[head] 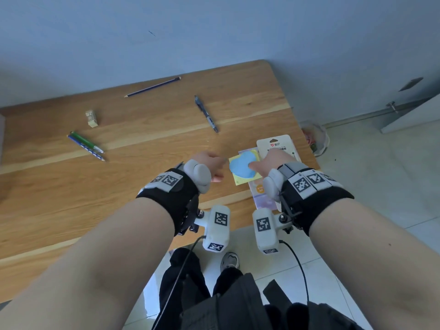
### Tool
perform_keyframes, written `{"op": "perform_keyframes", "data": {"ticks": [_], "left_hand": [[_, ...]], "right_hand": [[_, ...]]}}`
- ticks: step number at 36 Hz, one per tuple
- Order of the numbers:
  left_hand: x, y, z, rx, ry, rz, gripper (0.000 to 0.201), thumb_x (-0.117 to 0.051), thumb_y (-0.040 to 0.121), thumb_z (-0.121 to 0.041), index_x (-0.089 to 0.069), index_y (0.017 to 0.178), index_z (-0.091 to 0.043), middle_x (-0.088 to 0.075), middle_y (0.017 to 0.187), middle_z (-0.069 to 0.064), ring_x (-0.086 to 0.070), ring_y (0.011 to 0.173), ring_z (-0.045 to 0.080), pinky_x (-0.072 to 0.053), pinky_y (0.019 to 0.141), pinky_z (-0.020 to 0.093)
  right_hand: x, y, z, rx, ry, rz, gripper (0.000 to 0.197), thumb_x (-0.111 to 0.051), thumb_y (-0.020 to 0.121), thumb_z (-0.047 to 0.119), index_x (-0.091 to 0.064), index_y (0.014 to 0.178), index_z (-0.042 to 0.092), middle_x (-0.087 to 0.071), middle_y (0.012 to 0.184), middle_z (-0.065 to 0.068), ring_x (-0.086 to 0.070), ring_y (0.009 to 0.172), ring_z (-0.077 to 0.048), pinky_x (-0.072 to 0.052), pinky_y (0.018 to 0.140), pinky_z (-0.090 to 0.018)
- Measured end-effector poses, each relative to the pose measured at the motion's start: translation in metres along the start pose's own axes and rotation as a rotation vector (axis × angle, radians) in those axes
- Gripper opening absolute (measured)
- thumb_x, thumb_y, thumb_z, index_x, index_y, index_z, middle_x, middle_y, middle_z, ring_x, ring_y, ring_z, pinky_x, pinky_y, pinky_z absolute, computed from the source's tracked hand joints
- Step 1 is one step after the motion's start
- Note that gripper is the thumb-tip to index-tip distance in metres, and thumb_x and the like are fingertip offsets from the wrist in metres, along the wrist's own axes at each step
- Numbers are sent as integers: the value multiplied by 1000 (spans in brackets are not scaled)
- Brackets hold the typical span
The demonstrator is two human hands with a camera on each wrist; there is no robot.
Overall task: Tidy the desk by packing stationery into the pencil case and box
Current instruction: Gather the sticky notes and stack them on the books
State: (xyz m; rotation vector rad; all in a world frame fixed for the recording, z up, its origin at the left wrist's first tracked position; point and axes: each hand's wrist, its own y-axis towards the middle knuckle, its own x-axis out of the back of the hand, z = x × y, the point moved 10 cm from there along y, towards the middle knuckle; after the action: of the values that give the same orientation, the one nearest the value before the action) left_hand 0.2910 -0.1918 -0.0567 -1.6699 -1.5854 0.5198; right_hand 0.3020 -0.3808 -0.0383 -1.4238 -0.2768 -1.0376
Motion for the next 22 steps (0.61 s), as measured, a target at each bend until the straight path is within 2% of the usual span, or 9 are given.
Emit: {"op": "perform_keyframes", "data": {"ticks": [5,8,11,14,15,17,19,20,22], "left_hand": [[-15,-5,-18,-33,-60,10,28,-58,93,-14,-56,118,0,-59,73,9,-56,56,21,-53,54,31],[-21,-6,-25,-57,-33,19,13,-55,94,-12,-59,103,-3,-58,71,9,-54,55,21,-51,52,29],[-23,-5,-28,-61,-22,15,10,-53,96,-11,-59,90,-5,-58,71,9,-53,54,22,-49,51,29],[-28,-6,-31,-61,-32,8,10,-54,95,-11,-60,88,-6,-59,72,9,-53,54,22,-49,49,28],[-30,-5,-32,-61,-34,10,11,-55,95,-11,-59,85,-8,-59,73,9,-53,54,22,-48,49,28],[-34,-5,-33,-58,-32,8,13,-55,95,-11,-59,82,-9,-60,73,8,-53,54,21,-46,51,29],[-36,-6,-34,-63,-20,-2,11,-55,94,-11,-59,85,-9,-60,72,8,-53,54,20,-44,52,28],[-37,-7,-35,-69,-10,-6,9,-55,94,-11,-60,87,-9,-60,72,7,-53,54,20,-44,52,28],[-38,-7,-36,-88,-2,-20,8,-54,94,-11,-60,89,-9,-61,72,6,-54,53,19,-43,52,27]], "right_hand": [[27,-3,-40,-72,-158,29,24,-47,86,37,-50,79,15,-54,68,-2,-51,61,-19,-37,59,-24],[36,-9,-69,-141,-179,55,29,-45,90,34,-52,72,12,-52,67,-3,-51,64,-21,-36,58,-24],[45,-7,-80,-122,-21,-14,33,-44,95,29,-44,66,13,-48,75,-4,-48,79,-24,-37,59,-25],[49,-1,-79,-45,243,-73,30,-47,91,30,-62,94,4,-64,95,-14,-57,86,-29,-46,79,-32],[47,3,-77,-35,357,-76,35,-46,92,29,-64,106,3,-65,95,-15,-60,86,-29,-46,79,-32],[41,9,-73,-30,573,-80,38,-48,92,28,-63,115,3,-64,92,-12,-60,85,-26,-45,76,-32],[34,13,-77,-83,750,-78,40,-50,91,28,-59,121,2,-67,110,-14,-63,104,-29,-49,94,-37],[28,14,-79,-109,800,-43,44,-50,91,25,-53,127,0,-64,122,-17,-60,115,-32,-45,102,-42],[16,16,-83,-133,866,33,49,-47,93,20,-43,136,-3,-52,135,-21,-49,126,-36,-38,108,-49]]}}
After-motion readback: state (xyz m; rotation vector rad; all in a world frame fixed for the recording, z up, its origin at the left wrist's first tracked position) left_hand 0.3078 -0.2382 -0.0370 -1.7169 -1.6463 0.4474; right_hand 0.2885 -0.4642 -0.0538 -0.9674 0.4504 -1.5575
